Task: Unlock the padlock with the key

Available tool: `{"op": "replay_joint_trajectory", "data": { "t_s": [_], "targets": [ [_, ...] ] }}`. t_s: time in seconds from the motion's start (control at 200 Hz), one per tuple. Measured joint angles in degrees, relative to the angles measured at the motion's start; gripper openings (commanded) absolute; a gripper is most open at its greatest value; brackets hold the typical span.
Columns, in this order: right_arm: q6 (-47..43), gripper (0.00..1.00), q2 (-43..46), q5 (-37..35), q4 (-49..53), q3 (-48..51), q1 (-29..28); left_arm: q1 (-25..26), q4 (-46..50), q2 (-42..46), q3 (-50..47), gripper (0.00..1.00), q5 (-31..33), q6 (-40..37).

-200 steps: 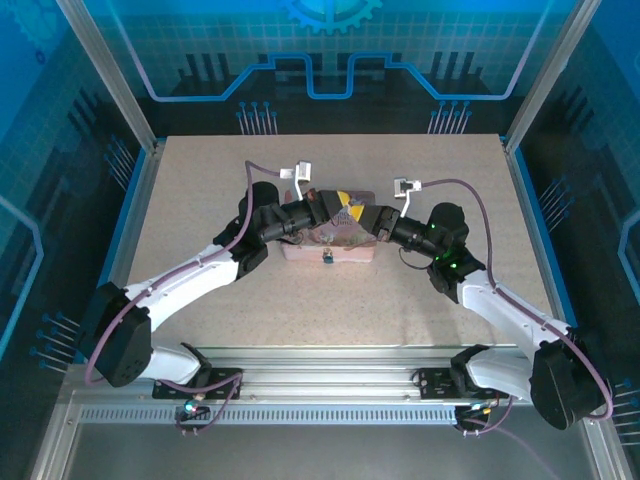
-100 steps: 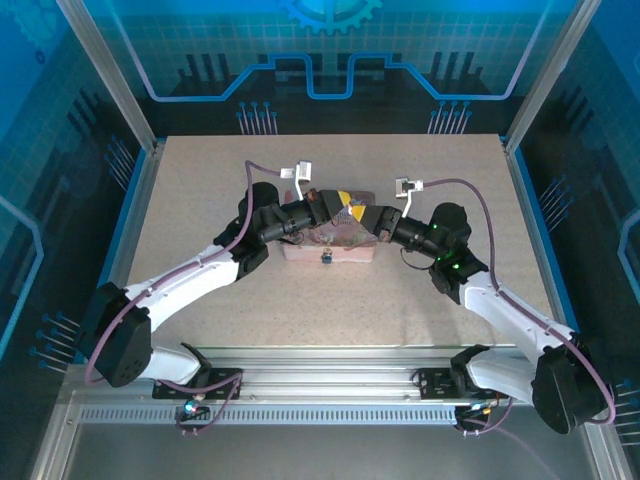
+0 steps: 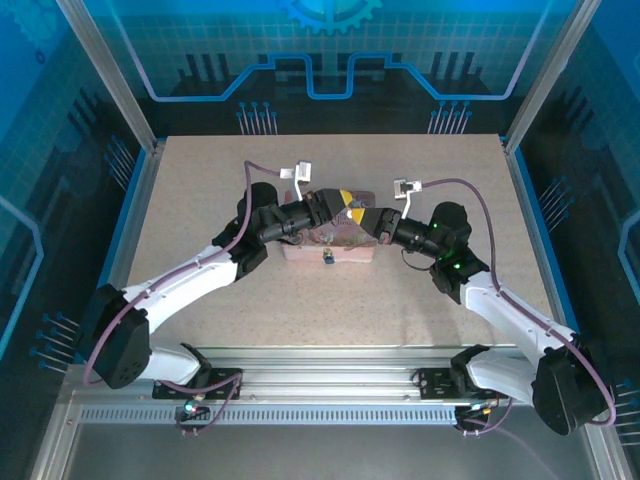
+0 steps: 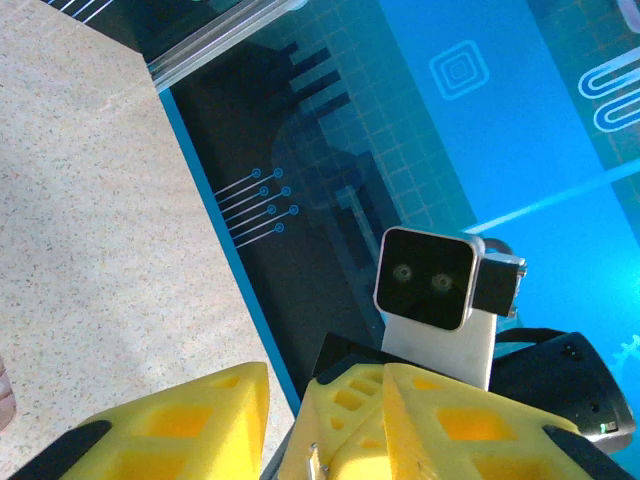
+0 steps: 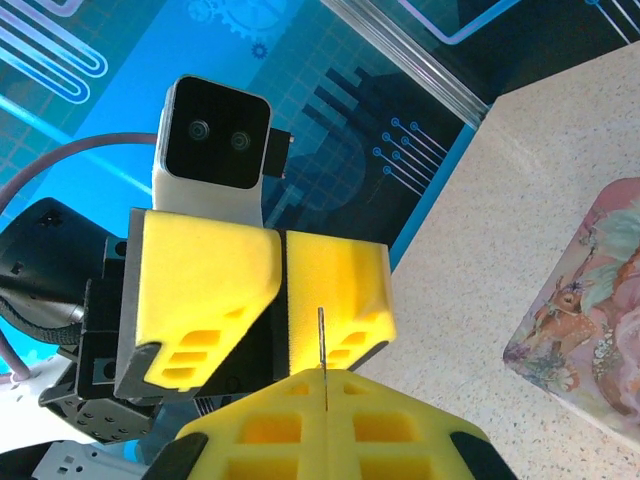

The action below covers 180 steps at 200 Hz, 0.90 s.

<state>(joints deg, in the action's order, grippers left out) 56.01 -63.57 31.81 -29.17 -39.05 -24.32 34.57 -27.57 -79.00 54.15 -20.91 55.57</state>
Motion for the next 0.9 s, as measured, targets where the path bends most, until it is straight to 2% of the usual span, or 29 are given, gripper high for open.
{"op": "replay_joint_trajectory", "data": {
  "t_s": [0.415, 0.66, 0.901],
  "targets": [
    [-6.34, 0.00, 0.04, 8.96, 10.45, -7.15, 2.14, -2.51, 6.75, 2.27, 0.61, 0.49, -8.79, -0.35],
    [-9.60, 0.00, -0.31, 13.07, 15.85, -9.40, 2.62, -2.93, 9.29, 2.58, 1.99, 0.50, -12.70, -0.59],
    [-11.28, 0.00, -1.11, 14.95, 19.10, -9.46, 2.64, -2.93, 9.27, 2.58, 2.75, 0.34, -15.15, -0.48]
  ]
}}
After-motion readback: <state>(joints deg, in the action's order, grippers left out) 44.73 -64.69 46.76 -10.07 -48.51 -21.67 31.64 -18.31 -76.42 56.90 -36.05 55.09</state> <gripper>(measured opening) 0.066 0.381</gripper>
